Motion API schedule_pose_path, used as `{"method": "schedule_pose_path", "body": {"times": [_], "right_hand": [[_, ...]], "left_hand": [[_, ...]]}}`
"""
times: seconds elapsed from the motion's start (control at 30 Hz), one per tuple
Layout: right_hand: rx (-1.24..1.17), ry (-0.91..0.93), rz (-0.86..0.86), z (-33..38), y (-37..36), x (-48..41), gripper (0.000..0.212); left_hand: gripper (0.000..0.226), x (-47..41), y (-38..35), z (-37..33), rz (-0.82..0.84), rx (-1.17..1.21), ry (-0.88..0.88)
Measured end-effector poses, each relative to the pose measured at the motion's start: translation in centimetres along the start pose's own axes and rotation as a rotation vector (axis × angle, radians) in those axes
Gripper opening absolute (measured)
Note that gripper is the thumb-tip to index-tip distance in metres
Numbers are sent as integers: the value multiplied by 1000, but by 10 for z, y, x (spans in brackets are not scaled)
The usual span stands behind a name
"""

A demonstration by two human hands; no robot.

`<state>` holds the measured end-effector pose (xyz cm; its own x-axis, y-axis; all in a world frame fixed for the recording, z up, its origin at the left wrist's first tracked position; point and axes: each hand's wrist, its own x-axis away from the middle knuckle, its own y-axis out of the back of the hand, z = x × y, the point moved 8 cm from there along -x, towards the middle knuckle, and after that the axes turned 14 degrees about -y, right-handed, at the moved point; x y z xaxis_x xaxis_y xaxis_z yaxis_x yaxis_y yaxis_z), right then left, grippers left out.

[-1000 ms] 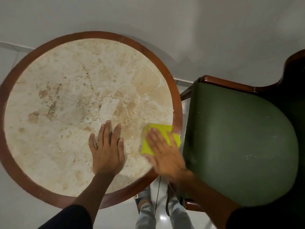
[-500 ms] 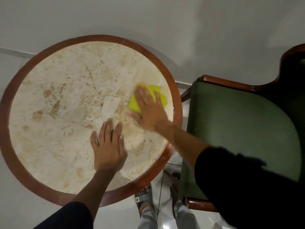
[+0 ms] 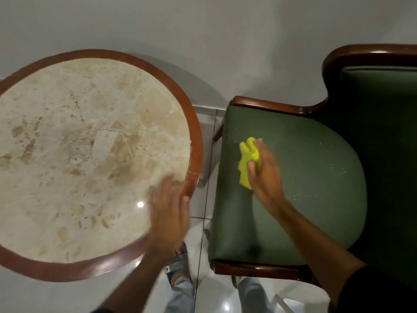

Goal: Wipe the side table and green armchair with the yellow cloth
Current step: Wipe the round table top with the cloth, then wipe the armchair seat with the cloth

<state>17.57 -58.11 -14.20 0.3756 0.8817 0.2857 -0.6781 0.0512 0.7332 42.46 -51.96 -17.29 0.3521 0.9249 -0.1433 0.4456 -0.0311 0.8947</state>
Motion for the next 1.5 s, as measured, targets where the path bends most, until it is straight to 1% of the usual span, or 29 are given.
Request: {"method": "schedule_pose_path", "body": {"times": [0.03, 0.07, 0.1, 0.13, 0.17, 0.23, 0.27, 0.33, 0.37, 0.43, 0.47, 0.5, 0.6, 0.67, 0.73, 0.83, 0.9, 0.93, 0.97, 1.0, 1.07, 1.1, 1.13, 1.17, 1.2, 1.27, 1.37, 1.43, 1.5], "right_hand": [[36, 21, -62, -8, 21, -10, 58], [108, 54, -119, -16, 37, -21, 61], [210, 93, -150, -23, 48, -30, 64], [328, 140, -133, -28, 48, -36, 66], [462, 192, -69, -37, 41, -38, 67], [718, 287, 106, -66, 12, -33, 68], [795, 331, 138, -80, 3, -32, 68], [787, 360, 102, -88, 1, -58, 68], [739, 319, 73, -86, 3, -80, 68], [652, 203, 22, -73, 4, -132, 69], [632, 176, 29, -61, 1, -156, 69], [642, 192, 53, -47, -9, -173, 70], [777, 388, 126, -4, -52, -172, 64], [922, 618, 182, 8, -84, -127, 59], [977, 828, 275, -1, -106, -58, 57], [884, 931, 358, -35, -100, 17, 49], [895, 1049, 423, -58, -87, 41, 48], [922, 1107, 407, -64, -77, 33, 48], [929, 1084, 353, -66, -66, 10, 48], [905, 974, 282, -64, -54, -25, 49], [824, 644, 111, -55, -23, -105, 54], [775, 481, 66, -52, -9, -138, 56], [721, 358, 38, -50, 0, -163, 57], [683, 280, 26, -47, 3, -176, 58], [668, 246, 19, -42, -1, -178, 58], [683, 280, 19, -29, -20, -164, 57], [821, 529, 122, -8, -68, -113, 55], [905, 701, 212, -8, -95, -65, 53], [890, 803, 248, -21, -96, -22, 49]], "left_hand": [[37, 3, -21, -33, 68, 83, -8], [41, 10, -44, -60, 146, 157, 36], [45, 19, -66, -79, 211, 235, 128], [50, 29, -85, -89, 254, 309, 249], [54, 37, -103, -97, 274, 359, 362], [60, 45, -124, -104, 240, 400, 530], [64, 47, -128, -102, 194, 407, 613], [66, 51, -132, -94, 88, 413, 758], [66, 54, -134, -92, 55, 393, 787], [67, 58, -138, -90, 34, 334, 778], [67, 59, -137, -90, 30, 313, 769], [66, 60, -138, -89, 30, 300, 771], [67, 59, -143, -88, 40, 293, 793], [68, 58, -142, -90, 32, 312, 796], [65, 63, -136, -86, -21, 334, 842], [62, 74, -134, -73, -51, 321, 975], [60, 74, -134, -71, -32, 301, 980], [60, 71, -134, -72, -26, 307, 969], [62, 70, -135, -73, -20, 319, 963], [64, 70, -136, -73, -16, 335, 964], [67, 73, -140, -72, -12, 351, 972], [68, 74, -141, -71, -12, 354, 973], [68, 75, -142, -71, -12, 361, 977], [69, 77, -144, -71, -7, 371, 985], [69, 78, -146, -71, 1, 379, 993], [69, 78, -149, -71, 11, 388, 991], [67, 77, -148, -72, 7, 382, 964], [65, 78, -147, -72, 21, 390, 933], [62, 72, -143, -72, 28, 396, 846]]}}
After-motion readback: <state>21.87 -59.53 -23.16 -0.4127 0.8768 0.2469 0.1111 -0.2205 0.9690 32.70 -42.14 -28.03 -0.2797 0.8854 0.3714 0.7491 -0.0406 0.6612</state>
